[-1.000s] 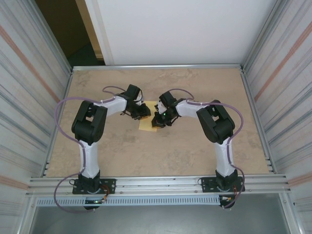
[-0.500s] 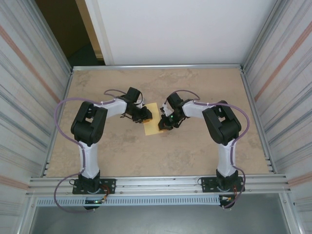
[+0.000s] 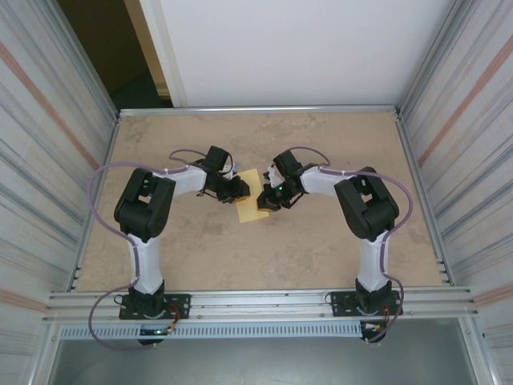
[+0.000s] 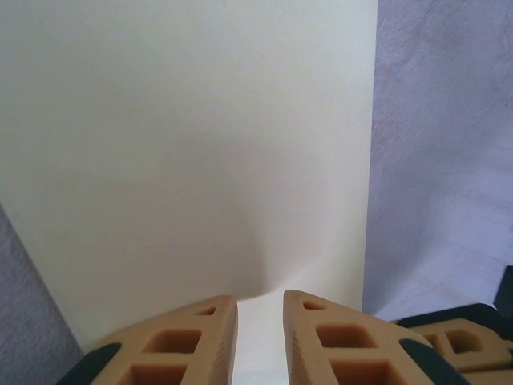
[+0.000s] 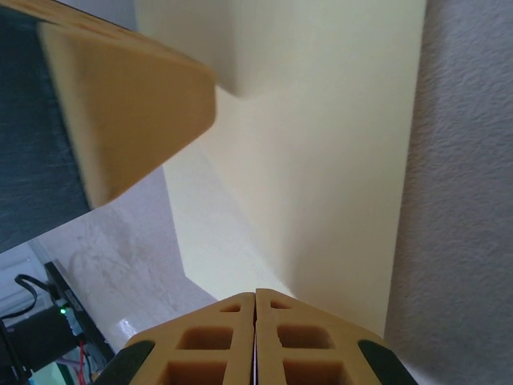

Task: Fold a paper plane with a square sheet of paper (pick it up from the middle)
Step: Third fold the triangle at the center of the table.

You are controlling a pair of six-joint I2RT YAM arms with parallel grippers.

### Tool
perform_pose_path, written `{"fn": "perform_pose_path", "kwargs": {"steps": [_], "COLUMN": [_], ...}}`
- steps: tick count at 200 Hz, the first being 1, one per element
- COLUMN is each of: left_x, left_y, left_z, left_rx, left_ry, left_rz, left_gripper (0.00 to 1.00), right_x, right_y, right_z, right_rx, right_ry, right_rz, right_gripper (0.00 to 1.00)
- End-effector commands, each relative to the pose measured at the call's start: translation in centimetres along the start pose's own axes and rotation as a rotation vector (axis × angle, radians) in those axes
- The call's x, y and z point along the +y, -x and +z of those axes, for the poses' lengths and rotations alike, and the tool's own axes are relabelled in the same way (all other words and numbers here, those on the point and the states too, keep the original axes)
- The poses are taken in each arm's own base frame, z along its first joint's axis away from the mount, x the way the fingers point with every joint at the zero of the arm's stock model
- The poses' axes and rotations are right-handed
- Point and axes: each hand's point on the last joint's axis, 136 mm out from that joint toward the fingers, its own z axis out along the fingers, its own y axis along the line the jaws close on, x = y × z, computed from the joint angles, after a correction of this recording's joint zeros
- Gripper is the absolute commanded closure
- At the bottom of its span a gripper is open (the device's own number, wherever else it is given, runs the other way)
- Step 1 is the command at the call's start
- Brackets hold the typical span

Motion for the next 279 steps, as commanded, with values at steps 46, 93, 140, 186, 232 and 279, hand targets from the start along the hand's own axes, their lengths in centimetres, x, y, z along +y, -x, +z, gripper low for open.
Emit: {"fn": "perform_pose_path", "kwargs": {"steps": [46, 93, 140, 186, 232, 279], "left_x": [-0.3, 0.0, 1.0, 1.5, 1.6, 1.8], "left_y": [1.1, 1.4, -2.0, -2.6, -2.2, -2.8], "left_z": [-3.1, -6.1, -6.1, -4.8, -5.0, -5.0], "left_rx": [0.006, -0.109, -0.120, -0.086, -0.103, -0.108], "left_ry": [0.023, 0.055, 0.007, 0.025, 0.042, 0.027], "left_rz": [0.094, 0.016, -0.099, -0.103, -0.105, -0.136], "left_gripper": [0.56, 0.50, 0.51, 0.59, 0.60, 0.58], "right_x": [-4.1, -3.4, -2.8, -1.9, 3.8, 2.3], "right_y": [-2.5, -2.6, -2.2, -2.1, 1.5, 4.5], "right_z": [2.0, 2.3, 2.3, 2.0, -2.2, -1.0], "right_rx": [0.073, 0.067, 0.061, 0.065, -0.067, -0.103], "right_ry": [-0.074, -0.051, -0.019, 0.022, 0.186, 0.103], "right_rz": [0.102, 0.112, 0.122, 0.123, 0.051, 0.060], "right_gripper": [0.92, 0.92, 0.92, 0.90, 0.83, 0.82]}}
